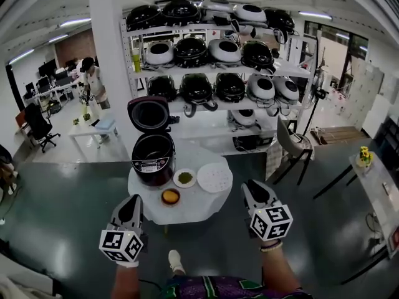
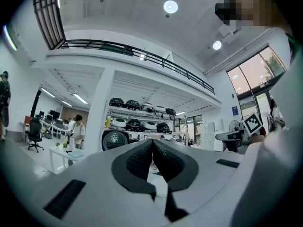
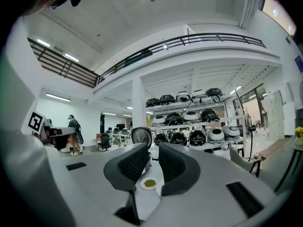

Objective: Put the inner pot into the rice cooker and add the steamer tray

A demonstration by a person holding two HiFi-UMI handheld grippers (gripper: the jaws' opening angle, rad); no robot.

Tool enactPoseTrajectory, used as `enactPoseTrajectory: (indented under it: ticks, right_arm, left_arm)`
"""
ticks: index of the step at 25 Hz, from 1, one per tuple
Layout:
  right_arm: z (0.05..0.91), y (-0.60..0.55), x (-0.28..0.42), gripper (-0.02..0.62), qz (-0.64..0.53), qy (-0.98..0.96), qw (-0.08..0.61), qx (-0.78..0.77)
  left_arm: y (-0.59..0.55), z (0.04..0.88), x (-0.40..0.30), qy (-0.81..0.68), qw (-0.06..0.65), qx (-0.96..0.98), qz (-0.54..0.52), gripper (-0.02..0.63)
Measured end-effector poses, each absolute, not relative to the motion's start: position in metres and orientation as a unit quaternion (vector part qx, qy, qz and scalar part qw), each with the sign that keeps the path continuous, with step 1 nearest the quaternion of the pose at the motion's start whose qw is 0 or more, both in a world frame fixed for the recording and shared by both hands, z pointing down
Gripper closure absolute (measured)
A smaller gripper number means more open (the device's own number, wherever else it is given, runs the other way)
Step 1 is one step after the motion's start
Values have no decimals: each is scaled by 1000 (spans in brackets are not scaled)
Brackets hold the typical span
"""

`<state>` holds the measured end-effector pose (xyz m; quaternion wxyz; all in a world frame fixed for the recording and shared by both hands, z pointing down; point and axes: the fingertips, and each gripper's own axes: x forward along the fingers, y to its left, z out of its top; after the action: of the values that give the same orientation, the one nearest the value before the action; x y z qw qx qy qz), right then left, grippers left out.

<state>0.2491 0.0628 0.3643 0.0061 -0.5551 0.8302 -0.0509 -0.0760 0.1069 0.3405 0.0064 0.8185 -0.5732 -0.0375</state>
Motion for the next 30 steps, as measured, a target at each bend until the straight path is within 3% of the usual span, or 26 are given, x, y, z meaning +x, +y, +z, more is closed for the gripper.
enactPoseTrajectory:
  ticks: [4, 9, 30]
  right_arm:
    - [348, 90, 247, 526, -15, 838, 20, -545]
    - [339, 115, 251, 589, 13, 843, 68, -534]
    - [352, 153, 234, 592, -1, 853, 53, -518]
  left_arm:
    - [129, 335, -69, -577, -9, 816, -39, 584]
    - [147, 334, -60, -579, -19, 814, -37, 584]
    - [189, 353, -68, -589, -7, 807, -40, 584]
